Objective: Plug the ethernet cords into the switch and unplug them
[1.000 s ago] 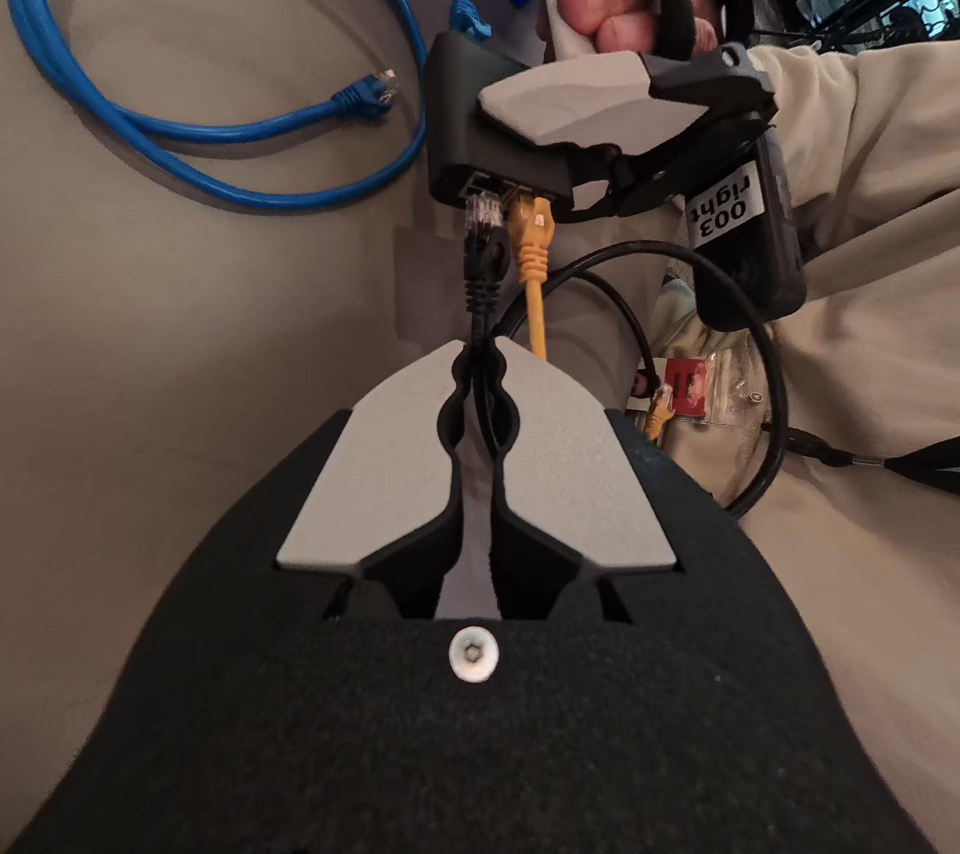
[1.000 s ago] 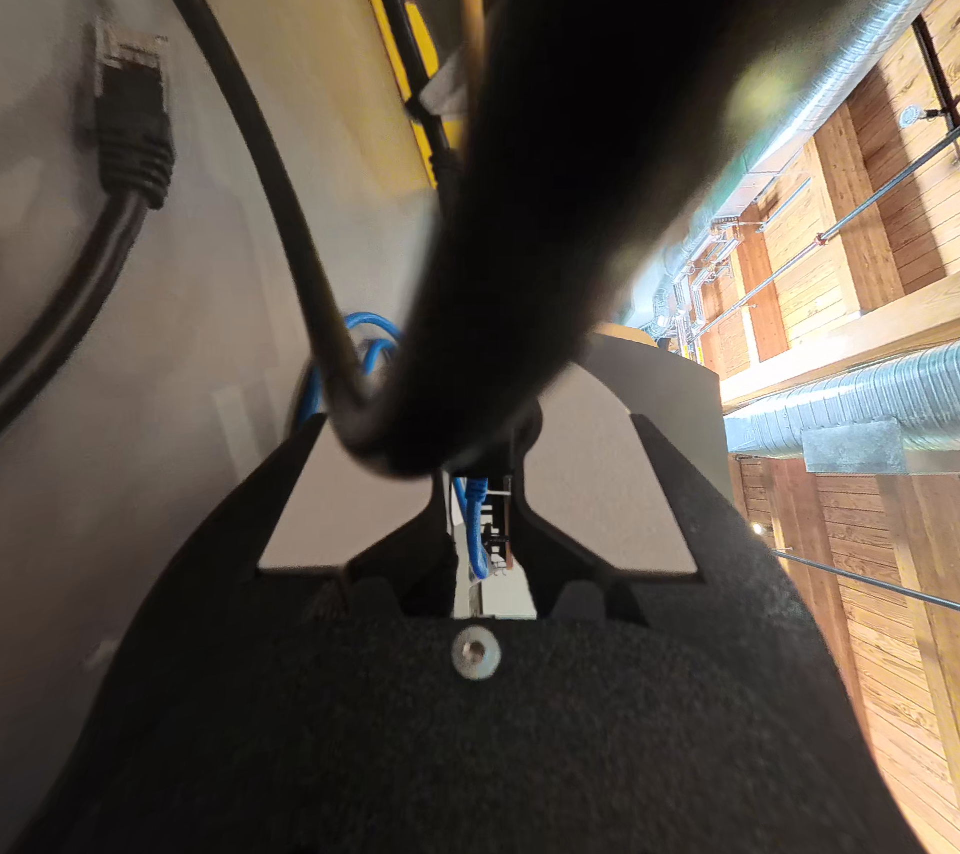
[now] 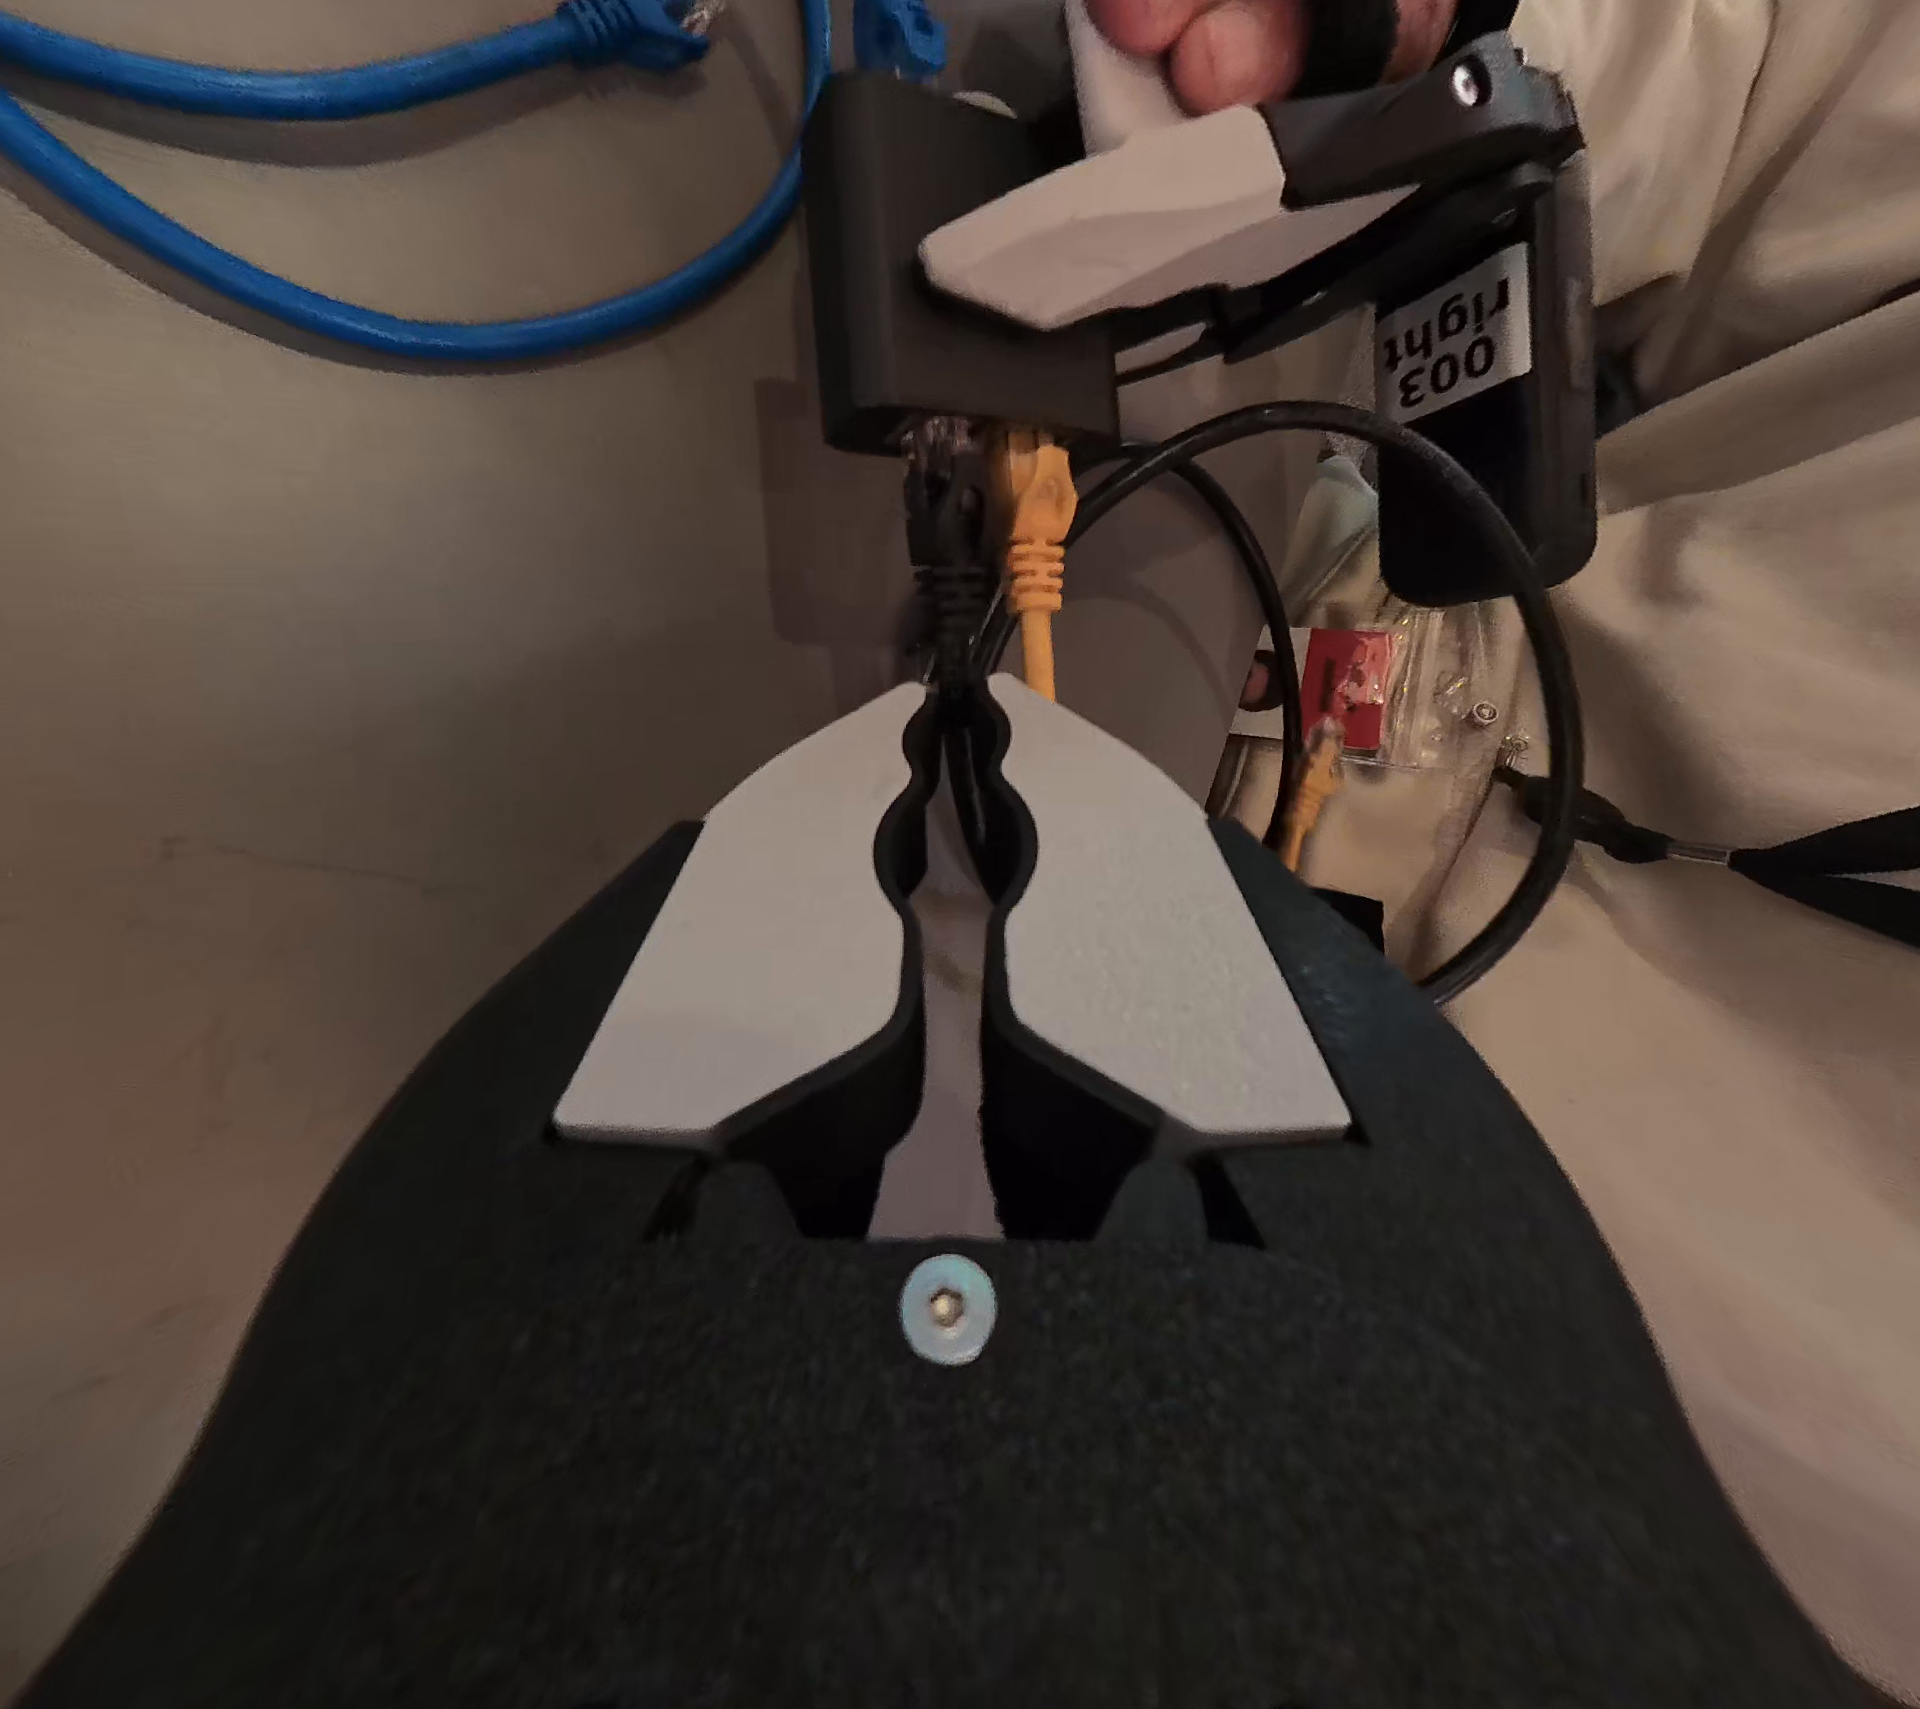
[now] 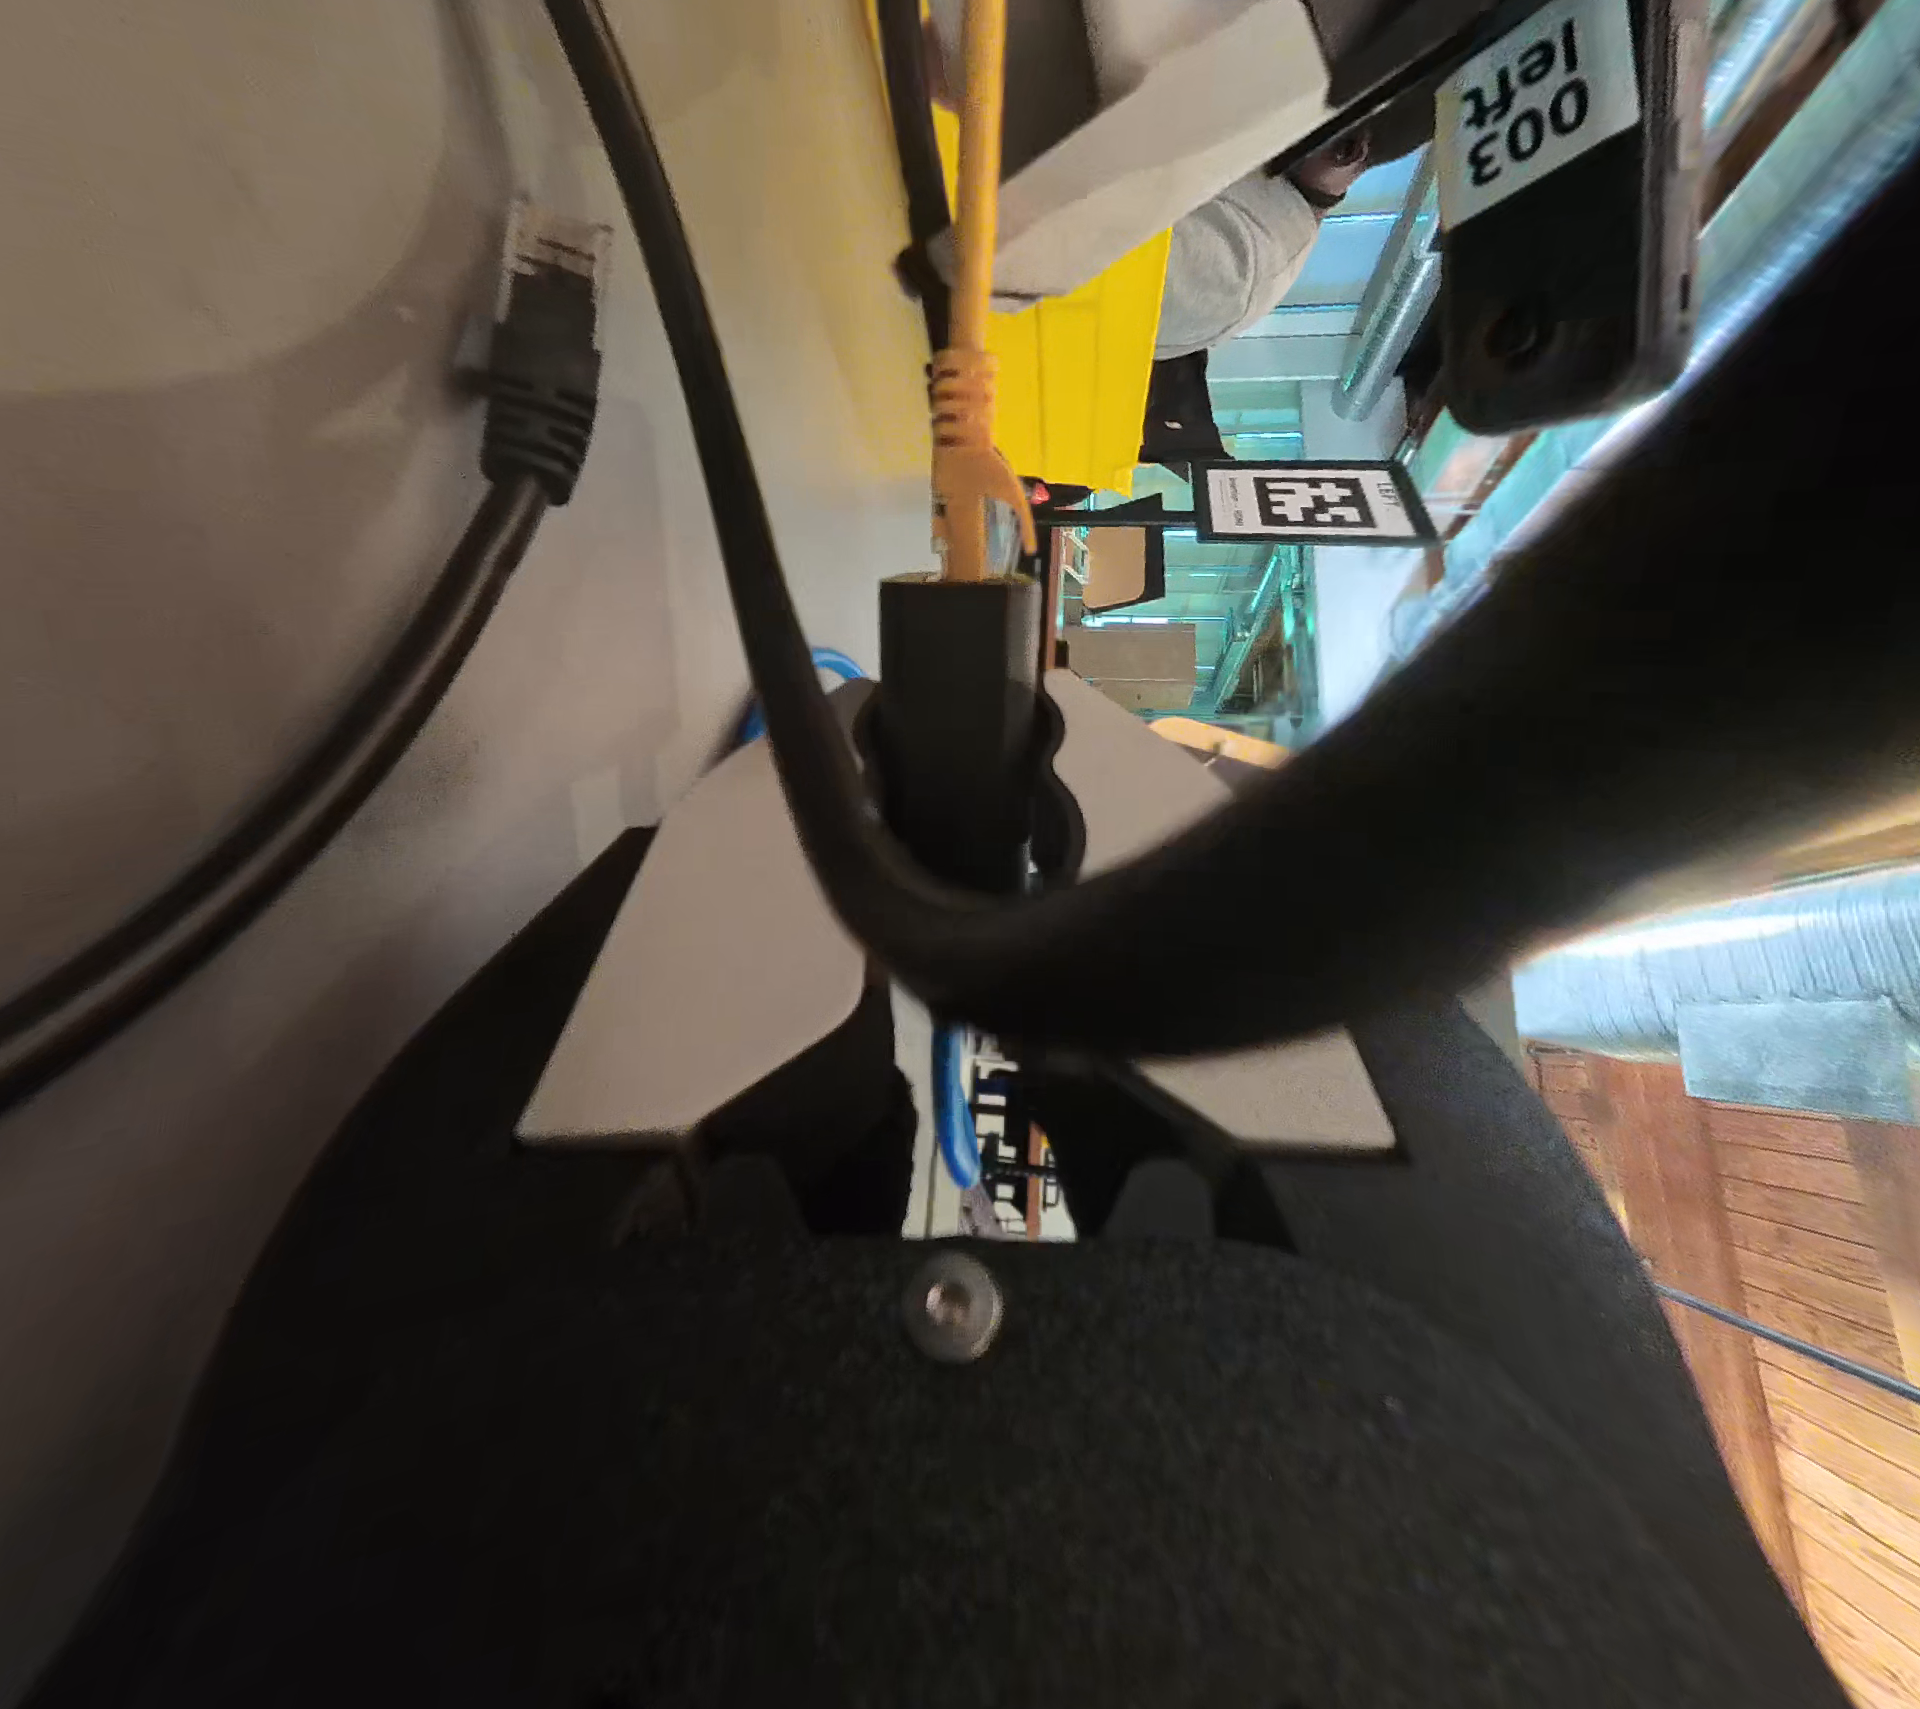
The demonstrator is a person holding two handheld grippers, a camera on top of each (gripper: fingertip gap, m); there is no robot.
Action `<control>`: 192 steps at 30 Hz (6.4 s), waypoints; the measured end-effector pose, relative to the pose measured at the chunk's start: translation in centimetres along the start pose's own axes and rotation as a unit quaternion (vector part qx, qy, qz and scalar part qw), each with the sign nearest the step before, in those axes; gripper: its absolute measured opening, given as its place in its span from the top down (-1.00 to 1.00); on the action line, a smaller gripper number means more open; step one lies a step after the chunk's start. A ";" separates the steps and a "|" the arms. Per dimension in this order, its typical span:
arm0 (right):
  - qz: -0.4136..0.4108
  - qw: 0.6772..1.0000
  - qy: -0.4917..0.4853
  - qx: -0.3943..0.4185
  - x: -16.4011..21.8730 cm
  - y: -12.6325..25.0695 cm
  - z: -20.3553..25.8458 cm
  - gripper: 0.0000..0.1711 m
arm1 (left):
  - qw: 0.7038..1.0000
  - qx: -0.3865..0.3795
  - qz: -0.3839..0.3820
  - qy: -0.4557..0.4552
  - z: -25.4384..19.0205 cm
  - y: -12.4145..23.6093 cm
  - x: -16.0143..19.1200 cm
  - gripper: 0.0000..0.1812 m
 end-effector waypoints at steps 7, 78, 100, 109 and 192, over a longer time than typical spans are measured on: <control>0.006 0.999 -0.039 0.002 0.3 0.0 -0.5 0.72 | 0.998 -0.018 -0.046 -0.031 -0.4 0.2 0.0 0.96; 0.152 0.918 -0.350 0.103 17.0 6.2 -45.3 0.72 | 0.936 -0.191 -0.294 0.009 -0.6 3.8 7.1 0.87; 0.317 0.711 -0.558 -0.288 38.6 6.3 -20.5 0.71 | 0.950 -0.178 -0.257 0.013 -0.5 2.8 7.1 0.88; 0.367 0.611 -0.514 -0.477 36.9 2.8 -11.2 0.70 | 0.952 -0.180 -0.247 0.020 0.0 2.6 7.1 0.88; 0.200 0.677 -0.707 0.040 11.5 13.7 -3.3 0.19 | 0.836 -0.418 -0.329 0.135 -0.7 10.5 18.1 0.61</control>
Point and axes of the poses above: each gripper's, where its closed fingertips meet, y back along the fingers, x out of its underside, z = x × y across the jaws, the point moved 10 cm from there along y, back along the fingers, and after that the axes turned 1 degree about z, right-handed, at the moved point
